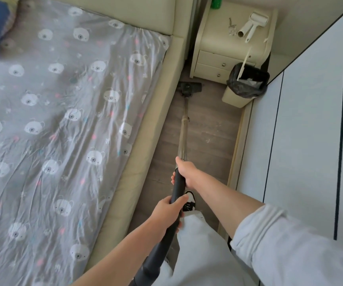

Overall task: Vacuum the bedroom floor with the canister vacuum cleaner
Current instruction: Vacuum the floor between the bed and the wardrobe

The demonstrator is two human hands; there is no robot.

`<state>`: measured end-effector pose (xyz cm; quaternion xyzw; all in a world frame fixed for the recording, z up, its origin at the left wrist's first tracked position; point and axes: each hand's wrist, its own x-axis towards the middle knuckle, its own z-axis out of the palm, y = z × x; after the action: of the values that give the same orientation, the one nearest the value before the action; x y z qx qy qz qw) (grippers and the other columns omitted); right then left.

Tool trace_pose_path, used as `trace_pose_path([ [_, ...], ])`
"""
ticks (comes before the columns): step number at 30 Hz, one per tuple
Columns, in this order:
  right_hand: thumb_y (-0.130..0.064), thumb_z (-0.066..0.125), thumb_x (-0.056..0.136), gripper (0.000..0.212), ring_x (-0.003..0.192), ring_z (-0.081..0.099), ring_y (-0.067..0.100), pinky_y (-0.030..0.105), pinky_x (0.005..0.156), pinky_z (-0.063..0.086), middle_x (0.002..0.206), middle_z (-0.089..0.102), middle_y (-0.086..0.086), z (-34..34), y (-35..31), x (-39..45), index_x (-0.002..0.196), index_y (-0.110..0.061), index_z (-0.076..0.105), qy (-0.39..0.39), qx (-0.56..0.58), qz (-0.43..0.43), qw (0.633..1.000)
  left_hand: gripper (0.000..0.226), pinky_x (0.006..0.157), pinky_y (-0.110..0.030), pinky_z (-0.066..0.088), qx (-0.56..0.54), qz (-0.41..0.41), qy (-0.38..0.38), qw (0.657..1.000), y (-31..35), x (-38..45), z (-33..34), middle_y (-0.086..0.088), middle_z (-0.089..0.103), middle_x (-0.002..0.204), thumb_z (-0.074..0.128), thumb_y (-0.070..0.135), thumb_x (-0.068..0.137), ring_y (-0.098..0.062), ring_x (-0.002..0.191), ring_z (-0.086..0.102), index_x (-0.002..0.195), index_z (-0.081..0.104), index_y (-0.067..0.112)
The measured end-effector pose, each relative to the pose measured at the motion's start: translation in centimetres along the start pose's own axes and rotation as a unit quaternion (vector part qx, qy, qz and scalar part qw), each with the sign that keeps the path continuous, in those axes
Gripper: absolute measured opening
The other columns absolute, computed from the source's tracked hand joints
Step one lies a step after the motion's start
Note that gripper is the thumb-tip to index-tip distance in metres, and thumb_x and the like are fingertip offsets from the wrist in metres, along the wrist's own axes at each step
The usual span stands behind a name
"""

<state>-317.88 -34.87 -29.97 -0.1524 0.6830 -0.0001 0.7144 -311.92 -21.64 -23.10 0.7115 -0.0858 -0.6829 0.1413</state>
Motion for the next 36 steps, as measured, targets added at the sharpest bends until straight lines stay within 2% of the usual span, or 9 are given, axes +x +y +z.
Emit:
trace_pose_path([
  [5,-0.042,0.052,0.097,0.037,0.058,0.060,0.022,0.029,0.050,0.054,0.083,0.058,0.011,0.0,2.5,-2.0,0.111,-0.008,0.053,0.001,0.023,-0.003,1.000,0.034,0.055,-0.026,0.052,-0.012,-0.004,-0.032,0.999,-1.8,-2.3,-0.1,-0.002,0.070,0.073,0.068,0.050,0.092,-0.015,0.050,0.058,0.110,0.060,0.023],
  [10,-0.035,0.054,0.097,0.033,0.054,0.054,0.020,0.029,0.049,0.052,0.072,0.053,0.010,3.2,8.7,-5.5,0.109,-0.004,0.056,0.021,0.055,-0.038,0.997,0.039,0.057,-0.028,0.053,0.018,0.002,-0.052,0.999,-6.8,-6.8,-3.0,-0.002,0.066,0.074,0.068,0.051,0.091,-0.017,0.054,0.059,0.111,0.062,0.019],
  [13,-0.034,0.054,0.097,0.030,0.054,0.053,0.020,0.031,0.052,0.052,0.069,0.052,0.009,6.0,13.2,-8.0,0.100,-0.004,0.056,0.031,0.071,-0.049,0.996,0.043,0.054,-0.027,0.052,0.030,-0.004,-0.059,0.998,-10.9,-10.0,-5.6,-0.002,0.065,0.068,0.069,0.051,0.090,-0.018,0.053,0.060,0.111,0.064,0.014],
  [18,-0.032,0.053,0.096,0.026,0.053,0.051,0.019,0.030,0.053,0.053,0.069,0.050,0.008,8.9,19.8,-11.1,0.097,-0.006,0.055,0.022,0.114,-0.020,0.993,0.032,0.055,-0.029,0.054,0.023,-0.048,-0.156,0.986,-15.9,-14.4,-9.3,-0.005,0.061,0.065,0.072,0.042,0.088,-0.024,0.052,0.060,0.097,0.062,0.012],
  [22,-0.031,0.053,0.097,0.025,0.050,0.051,0.019,0.030,0.050,0.051,0.068,0.050,0.008,8.8,22.8,-13.3,0.093,-0.007,0.051,0.020,0.131,-0.010,0.991,0.028,0.054,-0.028,0.050,0.007,-0.047,-0.199,0.979,-18.6,-16.5,-9.1,-0.004,0.059,0.065,0.069,0.035,0.089,-0.022,0.051,0.057,0.097,0.059,0.011],
  [26,-0.030,0.056,0.096,0.025,0.051,0.051,0.019,0.029,0.048,0.051,0.073,0.051,0.010,6.6,22.9,-14.1,0.093,-0.006,0.050,0.019,0.152,-0.002,0.988,0.030,0.054,-0.028,0.050,0.020,-0.034,-0.203,0.978,-18.5,-16.7,-7.2,-0.003,0.060,0.066,0.071,0.036,0.088,-0.020,0.052,0.057,0.099,0.059,0.011],
  [30,-0.026,0.060,0.095,0.024,0.056,0.049,0.021,0.025,0.042,0.049,0.082,0.048,0.011,3.9,20.1,-13.1,0.092,-0.007,0.045,-0.001,0.235,0.001,0.972,0.027,0.049,-0.026,0.048,-0.038,-0.026,-0.215,0.976,-16.2,-14.7,-4.6,-0.002,0.060,0.065,0.075,0.035,0.079,-0.019,0.049,0.055,0.086,0.059,0.014],
  [33,-0.025,0.063,0.094,0.024,0.058,0.053,0.022,0.025,0.042,0.051,0.089,0.050,0.014,1.8,17.4,-11.3,0.101,-0.009,0.047,-0.007,0.280,-0.008,0.960,0.025,0.049,-0.027,0.048,-0.068,-0.025,-0.231,0.970,-13.5,-12.2,-2.6,-0.002,0.059,0.066,0.076,0.033,0.077,-0.018,0.049,0.054,0.079,0.059,0.015],
  [36,-0.028,0.062,0.095,0.032,0.051,0.063,0.026,0.030,0.047,0.056,0.081,0.052,0.013,-0.7,13.3,-8.8,0.113,-0.007,0.047,-0.008,0.254,-0.024,0.967,0.023,0.049,-0.026,0.049,-0.073,-0.028,-0.241,0.967,-9.5,-8.7,-0.3,-0.001,0.059,0.065,0.076,0.032,0.076,-0.017,0.048,0.054,0.072,0.060,0.017],
])
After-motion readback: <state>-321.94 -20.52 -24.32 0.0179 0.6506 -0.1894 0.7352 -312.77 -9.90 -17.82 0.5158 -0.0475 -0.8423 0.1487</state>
